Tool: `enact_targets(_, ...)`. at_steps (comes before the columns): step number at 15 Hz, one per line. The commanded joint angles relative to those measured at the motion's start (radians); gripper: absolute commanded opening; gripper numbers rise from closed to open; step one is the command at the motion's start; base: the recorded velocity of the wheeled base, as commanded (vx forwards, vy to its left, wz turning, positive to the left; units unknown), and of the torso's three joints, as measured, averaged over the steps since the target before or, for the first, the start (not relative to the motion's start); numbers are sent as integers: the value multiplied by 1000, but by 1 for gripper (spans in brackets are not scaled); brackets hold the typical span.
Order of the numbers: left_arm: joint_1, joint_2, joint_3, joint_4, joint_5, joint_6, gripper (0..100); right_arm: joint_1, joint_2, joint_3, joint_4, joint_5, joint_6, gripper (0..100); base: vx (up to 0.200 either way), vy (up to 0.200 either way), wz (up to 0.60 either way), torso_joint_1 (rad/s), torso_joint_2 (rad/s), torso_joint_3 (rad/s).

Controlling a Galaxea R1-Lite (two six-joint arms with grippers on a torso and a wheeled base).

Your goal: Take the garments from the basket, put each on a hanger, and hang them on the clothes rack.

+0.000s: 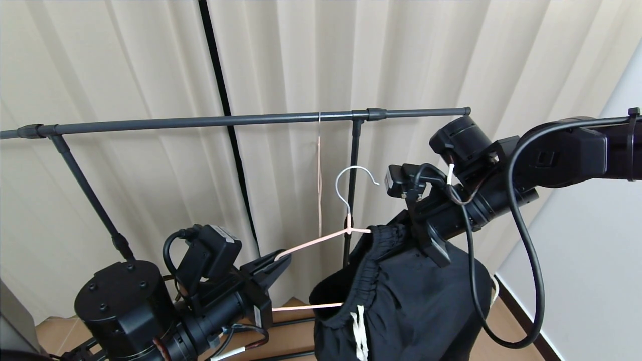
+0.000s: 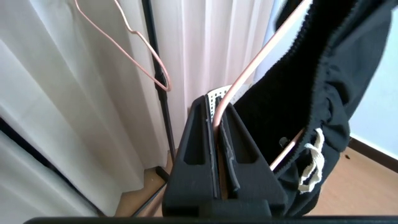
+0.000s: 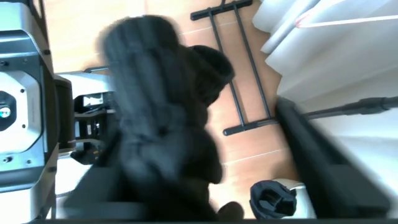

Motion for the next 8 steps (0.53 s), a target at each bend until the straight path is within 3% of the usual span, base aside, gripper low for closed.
enact_targets(1, 0, 2, 1, -1, 0, 0, 0, 2, -11, 4, -1, 1, 0, 0, 0, 0, 0, 0, 0, 0)
enact_targets(8, 25, 23, 5, -1, 0, 2, 0, 2, -29, 15, -2, 1, -2, 0, 0, 0, 0, 0, 0, 0)
